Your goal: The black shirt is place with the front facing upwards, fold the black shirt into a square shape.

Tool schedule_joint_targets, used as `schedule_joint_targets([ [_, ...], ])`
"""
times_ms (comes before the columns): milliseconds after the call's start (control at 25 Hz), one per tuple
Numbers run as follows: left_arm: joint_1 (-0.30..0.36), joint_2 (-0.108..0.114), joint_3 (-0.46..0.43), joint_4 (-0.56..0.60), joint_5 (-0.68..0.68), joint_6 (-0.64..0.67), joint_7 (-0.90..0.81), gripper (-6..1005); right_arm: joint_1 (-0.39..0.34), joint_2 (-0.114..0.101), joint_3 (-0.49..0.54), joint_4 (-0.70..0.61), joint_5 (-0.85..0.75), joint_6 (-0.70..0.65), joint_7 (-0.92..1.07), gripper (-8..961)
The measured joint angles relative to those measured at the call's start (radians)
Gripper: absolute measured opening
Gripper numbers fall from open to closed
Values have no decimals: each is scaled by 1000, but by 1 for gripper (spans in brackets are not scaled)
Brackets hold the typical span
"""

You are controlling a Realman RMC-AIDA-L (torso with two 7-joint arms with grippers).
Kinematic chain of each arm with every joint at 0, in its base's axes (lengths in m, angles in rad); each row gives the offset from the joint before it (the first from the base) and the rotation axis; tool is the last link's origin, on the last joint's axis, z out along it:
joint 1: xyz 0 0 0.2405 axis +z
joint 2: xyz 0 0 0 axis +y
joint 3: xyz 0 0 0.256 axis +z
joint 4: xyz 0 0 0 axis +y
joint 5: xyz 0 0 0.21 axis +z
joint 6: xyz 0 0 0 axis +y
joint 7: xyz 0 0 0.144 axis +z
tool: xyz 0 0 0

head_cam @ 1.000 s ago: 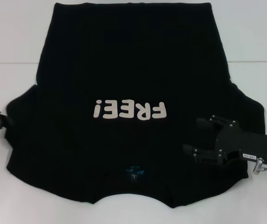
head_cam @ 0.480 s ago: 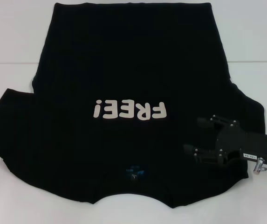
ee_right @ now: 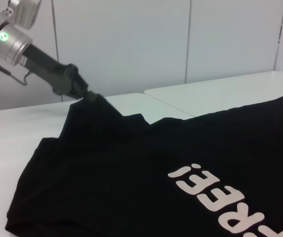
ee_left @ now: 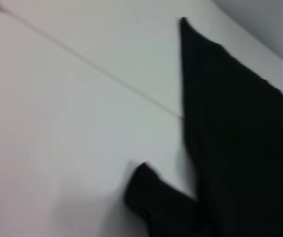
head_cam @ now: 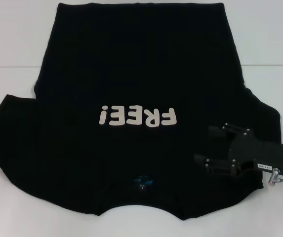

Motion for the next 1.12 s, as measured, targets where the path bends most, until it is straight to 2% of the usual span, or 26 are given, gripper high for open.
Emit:
schedule_joint_targets([
  [240,-41,-33,23,100,0,95,-11,5,-8,0,-3,2,-1,0,0,890],
  [360,-68,-48,89,128,0,128,-36,6,-10,0,-3,9,-1,-1,0,890],
  [560,-96,-79,185,122,0,110,-57,7,-16,0,-3,13,-1,-3,0,889],
  [760,-116,-114,222,81,-2,86,-54,13,-21,1,-3,15,-1,-6,0,888],
  [960,-142,-119,212,-15,-75,118,2,92,-21,0,-3,24,-1,-1,0,887],
  [1120,-135,-114,199,-60,-142,129,36,230,-21,0,-3,24,-1,0,-1,887],
])
